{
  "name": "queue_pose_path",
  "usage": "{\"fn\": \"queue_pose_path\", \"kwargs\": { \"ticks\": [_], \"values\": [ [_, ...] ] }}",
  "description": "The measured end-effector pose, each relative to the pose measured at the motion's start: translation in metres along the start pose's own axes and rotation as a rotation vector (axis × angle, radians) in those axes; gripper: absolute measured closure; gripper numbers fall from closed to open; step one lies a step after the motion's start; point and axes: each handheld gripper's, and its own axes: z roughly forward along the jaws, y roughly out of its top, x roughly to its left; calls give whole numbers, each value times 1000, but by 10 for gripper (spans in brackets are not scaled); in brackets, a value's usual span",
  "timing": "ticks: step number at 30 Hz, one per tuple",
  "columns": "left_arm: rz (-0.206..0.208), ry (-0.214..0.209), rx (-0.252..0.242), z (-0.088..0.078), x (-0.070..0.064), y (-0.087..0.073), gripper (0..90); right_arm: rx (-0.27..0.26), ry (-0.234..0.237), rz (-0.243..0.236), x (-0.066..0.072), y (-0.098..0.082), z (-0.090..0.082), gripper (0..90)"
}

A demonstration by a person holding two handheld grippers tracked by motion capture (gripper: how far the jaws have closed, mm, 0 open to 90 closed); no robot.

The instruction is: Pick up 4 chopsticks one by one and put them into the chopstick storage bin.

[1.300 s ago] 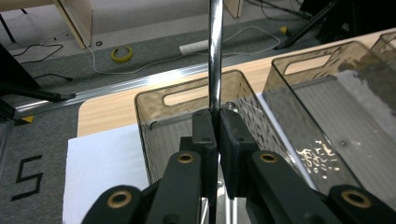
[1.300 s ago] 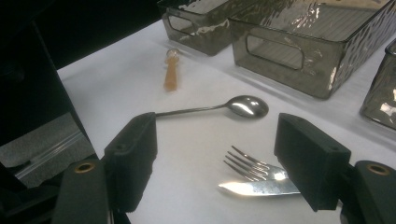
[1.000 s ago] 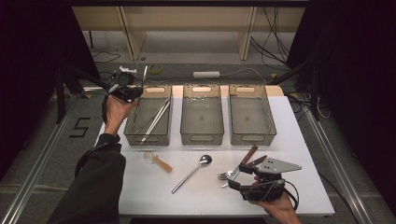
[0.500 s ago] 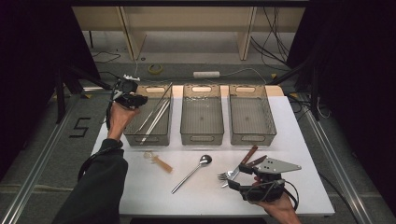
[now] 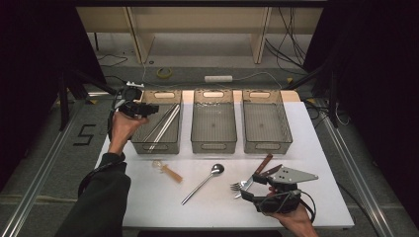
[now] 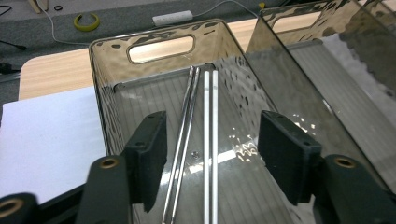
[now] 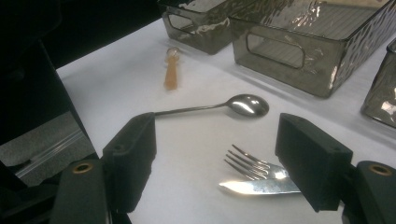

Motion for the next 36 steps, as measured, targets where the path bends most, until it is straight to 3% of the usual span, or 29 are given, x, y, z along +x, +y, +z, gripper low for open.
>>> {"fn": "queue_pose_path", "kwargs": {
  "ticks": [15,25,29,36],
  "values": [
    [-7,-86,-41,-20,-11,-15,334,-4,-3,3,-1,0,-1,300],
    [39,-144,-56,-38,-20,-28,284,-4,0,-2,1,1,0,300],
    [38,-171,-63,-46,-23,-34,270,-8,1,-9,2,0,0,300],
    [54,-181,-57,-52,-28,-39,262,-3,3,-11,3,1,0,301]
  ]
}}
